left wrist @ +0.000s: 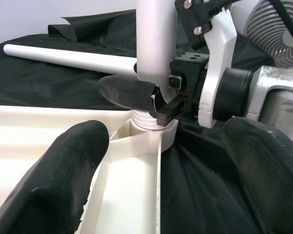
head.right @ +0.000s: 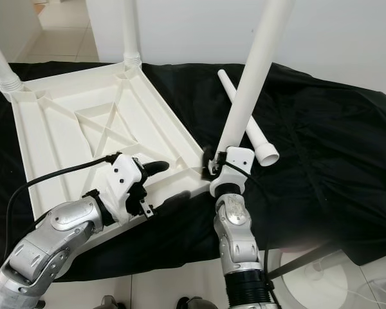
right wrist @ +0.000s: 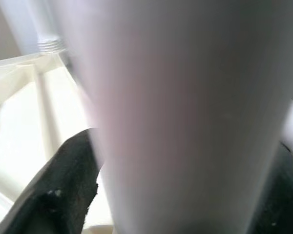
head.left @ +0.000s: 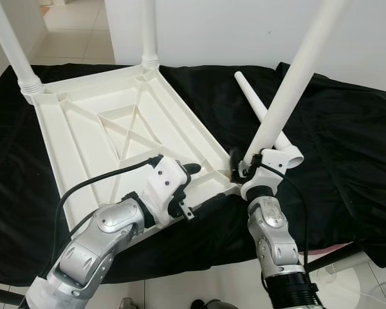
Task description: Building children table
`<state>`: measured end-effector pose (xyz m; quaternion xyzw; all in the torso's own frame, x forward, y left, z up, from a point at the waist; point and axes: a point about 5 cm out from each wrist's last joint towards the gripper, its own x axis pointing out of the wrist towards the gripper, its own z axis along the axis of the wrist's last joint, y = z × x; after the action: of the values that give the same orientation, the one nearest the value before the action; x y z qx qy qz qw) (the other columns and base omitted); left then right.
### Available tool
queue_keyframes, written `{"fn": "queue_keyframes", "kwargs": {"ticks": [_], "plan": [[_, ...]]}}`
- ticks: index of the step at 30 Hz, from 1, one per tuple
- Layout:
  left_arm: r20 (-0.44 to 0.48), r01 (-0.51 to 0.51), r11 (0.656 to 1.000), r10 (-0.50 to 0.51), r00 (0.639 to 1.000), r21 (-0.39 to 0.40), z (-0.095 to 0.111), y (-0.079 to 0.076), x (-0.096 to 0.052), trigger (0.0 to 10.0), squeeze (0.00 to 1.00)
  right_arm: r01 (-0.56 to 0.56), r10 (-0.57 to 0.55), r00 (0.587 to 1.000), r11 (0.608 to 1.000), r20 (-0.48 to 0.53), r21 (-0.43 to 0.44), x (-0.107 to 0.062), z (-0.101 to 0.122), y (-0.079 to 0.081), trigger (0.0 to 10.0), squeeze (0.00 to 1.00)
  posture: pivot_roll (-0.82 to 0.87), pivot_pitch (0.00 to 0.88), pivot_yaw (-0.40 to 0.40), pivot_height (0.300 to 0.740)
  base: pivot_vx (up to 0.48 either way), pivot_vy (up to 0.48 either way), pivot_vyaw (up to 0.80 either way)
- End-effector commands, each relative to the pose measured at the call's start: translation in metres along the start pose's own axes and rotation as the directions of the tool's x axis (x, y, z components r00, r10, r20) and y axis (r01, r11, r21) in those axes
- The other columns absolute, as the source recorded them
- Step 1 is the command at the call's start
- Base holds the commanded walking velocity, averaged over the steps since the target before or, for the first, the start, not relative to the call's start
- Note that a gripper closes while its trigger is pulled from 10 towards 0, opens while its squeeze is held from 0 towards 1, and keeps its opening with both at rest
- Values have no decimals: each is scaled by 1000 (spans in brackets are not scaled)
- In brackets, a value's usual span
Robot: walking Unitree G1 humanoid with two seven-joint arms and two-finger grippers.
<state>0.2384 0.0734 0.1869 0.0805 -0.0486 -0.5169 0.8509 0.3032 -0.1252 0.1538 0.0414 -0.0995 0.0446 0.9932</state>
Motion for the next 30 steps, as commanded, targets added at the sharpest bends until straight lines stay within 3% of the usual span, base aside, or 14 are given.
{"fn": "queue_keyframes", "kwargs": {"ticks": [1, 8, 15, 17, 23, 24, 25, 26, 27, 28, 29, 30], "plan": [[0, 45, 999, -45, 999, -2, -2, -8, 1, 10000, 0, -59, 59, 998, 998, 15, -1, 0, 3, -1, 10000, 0, -26, 123, -58, 740, 0, 0, 0], [1, 54, 999, -54, 999, -4, -2, -9, 3, 10000, 0, -191, 192, 981, 981, 14, -41, 1, 6, -11, 10000, 0, -30, 120, -58, 740, 0, 0, 0], [6, 56, 998, -56, 998, -3, -2, -9, 5, 10000, 0, -375, 376, 927, 921, -14, -104, 5, 10, -27, 10000, 0, -32, 114, -53, 740, 0, 0, 0], [4, 66, 998, -66, 998, -14, -3, -13, 7, 10000, 0, -453, 449, 892, 884, -57, -120, 7, 8, -34, 10000, 0, -32, 112, -50, 740, 0, 0, 0], [1, 66, 997, -66, 998, -43, -5, -16, 10, 10000, 0, -498, 489, 867, 856, -99, -134, 8, 5, -42, 10000, 0, -29, 111, -45, 740, 0, 0, 0], [-2, 59, 997, -59, 998, -43, -5, -16, 11, 10000, 0, -502, 492, 864, 853, -105, -141, 9, 5, -44, 8353, 0, -30, 111, -43, 740, 0, 0, 0], [-2, 59, 997, -59, 998, -43, -5, -16, 11, 10000, 0, -502, 492, 864, 853, -105, -141, 9, 5, -44, 8353, 0, -30, 111, -43, 740, 0, 0, 0], [-3, 47, 998, -48, 999, -40, -5, -15, 12, 10000, 0, -506, 494, 863, 850, -109, -149, 11, 5, -46, 4471, 0, -31, 110, -42, 740, 0, 0, 0], [-9, 33, 999, -33, 999, -33, -6, -13, 12, 10000, 0, -509, 497, 860, 847, -112, -154, 12, 5, -48, 2824, 0, -31, 110, -41, 740, 0, 0, 0], [-9, 33, 999, -33, 999, -33, -6, -13, 12, 10000, 0, -509, 497, 860, 847, -112, -154, 12, 5, -48, 2824, 0, -31, 110, -41, 740, 0, 0, 0], [-27, 6, 1000, -7, 1000, -29, -8, -11, 14, 10000, 0, -519, 506, 855, 840, -116, -158, 13, 4, -52, 0, 0, -30, 110, -40, 740, 0, 0, 0], [-27, 6, 1000, -7, 1000, -29, -8, -11, 14, 10000, 0, -519, 506, 855, 840, -116, -158, 13, 4, -52, 0, 0, -30, 110, -40, 740, 0, 0, 0]]}}
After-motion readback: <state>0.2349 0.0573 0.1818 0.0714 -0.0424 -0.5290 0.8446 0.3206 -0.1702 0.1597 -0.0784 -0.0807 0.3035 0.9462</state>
